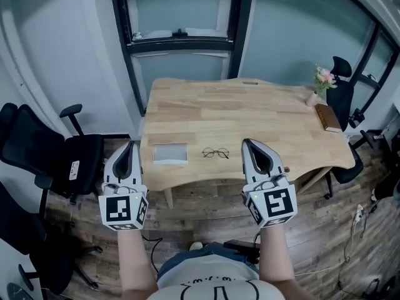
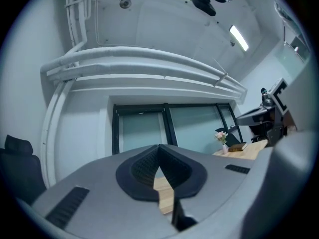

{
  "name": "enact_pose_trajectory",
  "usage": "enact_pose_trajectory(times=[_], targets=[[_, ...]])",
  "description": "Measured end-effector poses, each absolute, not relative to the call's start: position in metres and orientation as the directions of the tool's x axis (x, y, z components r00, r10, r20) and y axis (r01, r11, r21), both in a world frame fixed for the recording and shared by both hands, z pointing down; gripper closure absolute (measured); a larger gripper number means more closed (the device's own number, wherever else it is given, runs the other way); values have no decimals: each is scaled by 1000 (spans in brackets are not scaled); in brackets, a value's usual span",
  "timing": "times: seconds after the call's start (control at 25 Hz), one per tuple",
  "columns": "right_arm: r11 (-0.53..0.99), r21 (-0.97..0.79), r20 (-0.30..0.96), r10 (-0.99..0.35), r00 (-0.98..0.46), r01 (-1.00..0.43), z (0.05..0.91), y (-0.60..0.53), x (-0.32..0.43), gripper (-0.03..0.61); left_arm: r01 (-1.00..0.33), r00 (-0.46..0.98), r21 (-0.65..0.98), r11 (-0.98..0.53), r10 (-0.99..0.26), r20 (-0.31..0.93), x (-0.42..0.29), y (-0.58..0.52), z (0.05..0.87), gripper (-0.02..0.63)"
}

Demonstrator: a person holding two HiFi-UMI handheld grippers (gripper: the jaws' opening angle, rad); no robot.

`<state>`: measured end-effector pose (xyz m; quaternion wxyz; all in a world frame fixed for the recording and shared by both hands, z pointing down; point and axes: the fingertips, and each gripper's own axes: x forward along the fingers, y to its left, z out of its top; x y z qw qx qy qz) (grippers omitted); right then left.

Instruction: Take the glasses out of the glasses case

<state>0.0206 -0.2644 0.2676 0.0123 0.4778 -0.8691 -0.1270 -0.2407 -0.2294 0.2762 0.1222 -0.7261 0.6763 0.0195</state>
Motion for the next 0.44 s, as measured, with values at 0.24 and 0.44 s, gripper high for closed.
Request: enact_pose_trajectory(times=[0.24,0.44], targets=[[505,234,-94,-839,-536,-831,268,-267,32,569,-986,80,-159,-49,-978,-193,-231,-233,272,600],[508,238,-93,-836,-540,-828,262,-272,40,569,-987,56,-160,-22,-976,-211,-227,-229,262,598]])
